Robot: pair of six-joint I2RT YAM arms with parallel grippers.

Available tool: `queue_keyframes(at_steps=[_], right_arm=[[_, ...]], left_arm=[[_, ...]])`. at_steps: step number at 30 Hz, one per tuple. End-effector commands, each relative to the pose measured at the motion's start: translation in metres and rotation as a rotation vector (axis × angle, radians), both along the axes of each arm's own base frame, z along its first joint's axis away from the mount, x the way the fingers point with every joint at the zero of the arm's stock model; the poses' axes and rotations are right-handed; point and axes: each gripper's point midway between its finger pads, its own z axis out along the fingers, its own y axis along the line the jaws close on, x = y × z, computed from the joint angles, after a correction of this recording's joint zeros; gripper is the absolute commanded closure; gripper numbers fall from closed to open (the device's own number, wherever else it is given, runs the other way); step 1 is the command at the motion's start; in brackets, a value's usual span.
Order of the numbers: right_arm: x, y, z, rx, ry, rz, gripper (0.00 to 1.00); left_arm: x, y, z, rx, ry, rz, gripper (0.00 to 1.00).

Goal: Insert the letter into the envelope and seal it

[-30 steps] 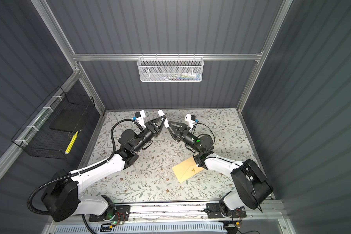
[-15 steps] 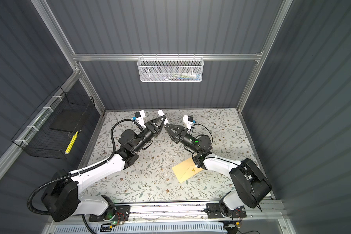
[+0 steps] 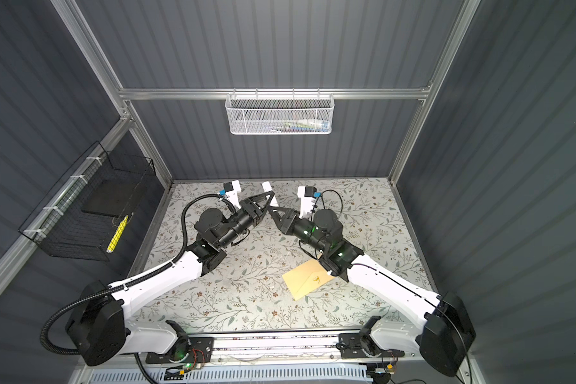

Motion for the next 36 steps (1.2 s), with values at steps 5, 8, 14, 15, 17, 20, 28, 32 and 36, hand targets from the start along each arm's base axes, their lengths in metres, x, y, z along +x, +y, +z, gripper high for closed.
queue_keyframes(at_steps=[5, 8, 14, 15, 17, 20, 28, 32, 36], right_arm=[[0.008, -0.018, -0.054, -0.620, -0.215, -0.216, 0.63], [0.006, -0.020, -0.041, -0.580, -0.266, -0.241, 0.50], [-0.024, -0.040, -0.019, -0.378, -0.255, -0.203, 0.11], [-0.030, -0.045, -0.018, -0.335, -0.236, -0.192, 0.06], [-0.038, -0.052, -0.017, -0.225, -0.182, -0.159, 0.01], [-0.038, -0.064, -0.008, -0.015, -0.060, -0.098, 0.01], [-0.033, -0.049, 0.044, 0.475, 0.089, 0.193, 0.01], [-0.027, -0.032, 0.056, 0.606, 0.113, 0.309, 0.03], [-0.017, -0.023, 0.052, 0.650, 0.136, 0.343, 0.11]], left_arm=[[-0.005, -0.007, -0.003, 0.082, -0.008, -0.034, 1.00], [-0.006, -0.004, -0.003, 0.083, -0.009, -0.025, 1.00], [-0.003, -0.001, 0.001, 0.064, -0.022, -0.004, 1.00], [-0.003, 0.000, 0.002, 0.054, -0.029, 0.001, 1.00], [-0.004, 0.002, 0.006, 0.032, -0.048, 0.011, 1.00], [-0.005, 0.005, 0.012, 0.000, -0.076, 0.020, 1.00], [-0.009, 0.008, 0.029, -0.075, -0.152, 0.013, 1.00], [-0.010, 0.007, 0.033, -0.097, -0.162, 0.002, 1.00], [-0.011, 0.007, 0.033, -0.098, -0.162, 0.003, 1.00]])
